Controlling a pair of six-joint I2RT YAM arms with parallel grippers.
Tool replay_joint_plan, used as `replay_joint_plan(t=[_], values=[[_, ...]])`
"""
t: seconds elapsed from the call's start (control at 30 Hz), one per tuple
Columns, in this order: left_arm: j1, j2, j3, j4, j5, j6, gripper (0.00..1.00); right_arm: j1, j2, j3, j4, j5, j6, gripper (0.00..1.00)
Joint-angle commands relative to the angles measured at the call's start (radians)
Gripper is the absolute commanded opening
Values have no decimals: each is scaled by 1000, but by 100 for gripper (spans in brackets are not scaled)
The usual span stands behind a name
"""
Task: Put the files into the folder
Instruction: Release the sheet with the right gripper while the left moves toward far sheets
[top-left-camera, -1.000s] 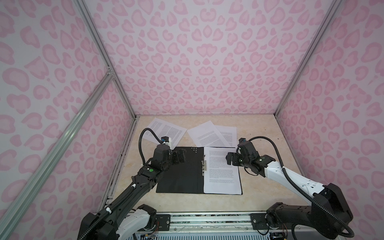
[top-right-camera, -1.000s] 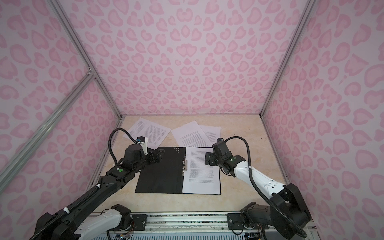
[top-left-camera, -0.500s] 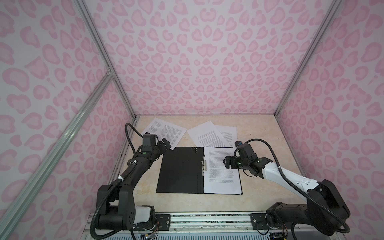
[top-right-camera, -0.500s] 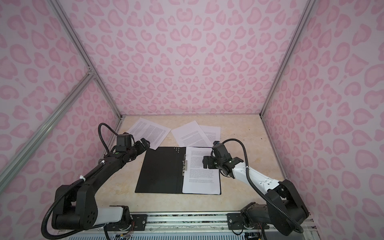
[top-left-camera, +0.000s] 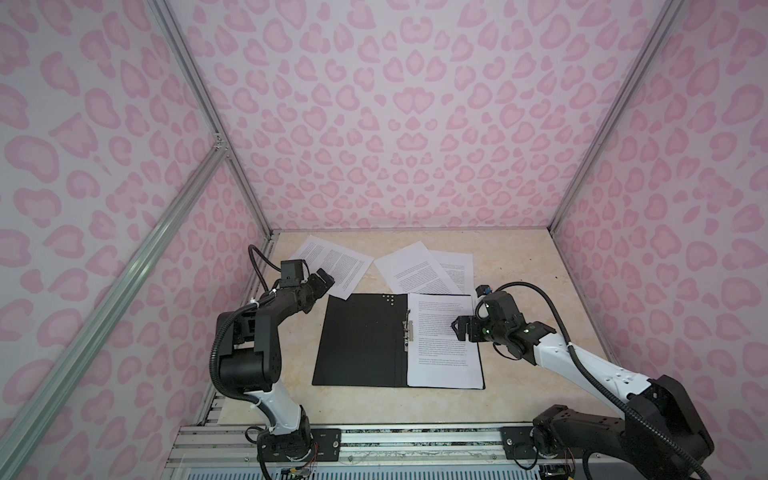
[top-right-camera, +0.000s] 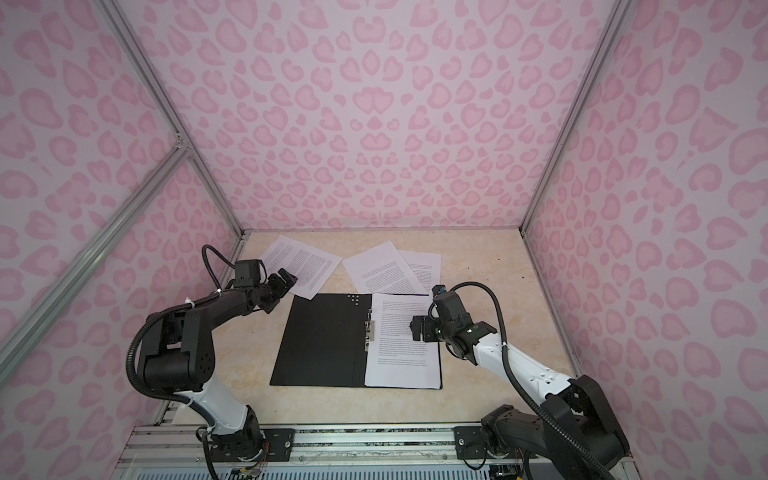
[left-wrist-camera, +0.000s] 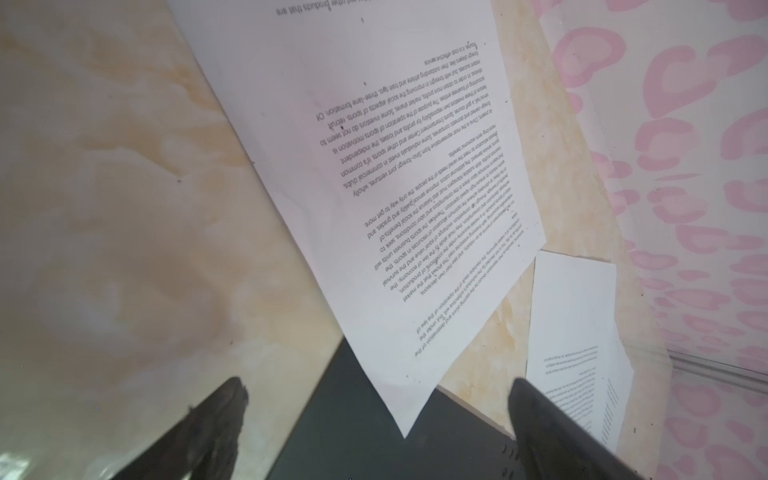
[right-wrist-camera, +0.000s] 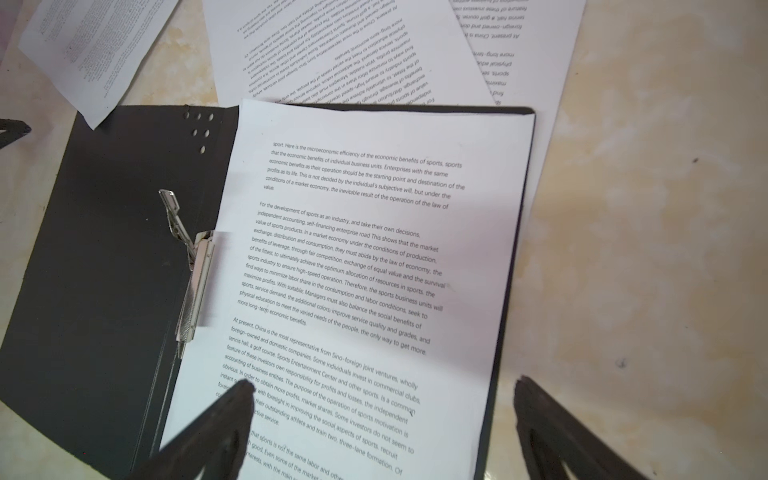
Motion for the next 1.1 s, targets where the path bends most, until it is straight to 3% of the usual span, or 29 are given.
replay_joint_plan(t=[0.0, 0.43, 1.07], values=[[4, 48, 22, 81, 30, -29, 100, -5, -8, -11, 28, 5, -14, 97], [12, 138, -66, 346, 43, -170, 99, -7, -27, -18, 27, 30, -14, 96], [16, 274, -159, 1002, 221, -416, 98, -6, 3, -19, 44, 1, -9, 95]])
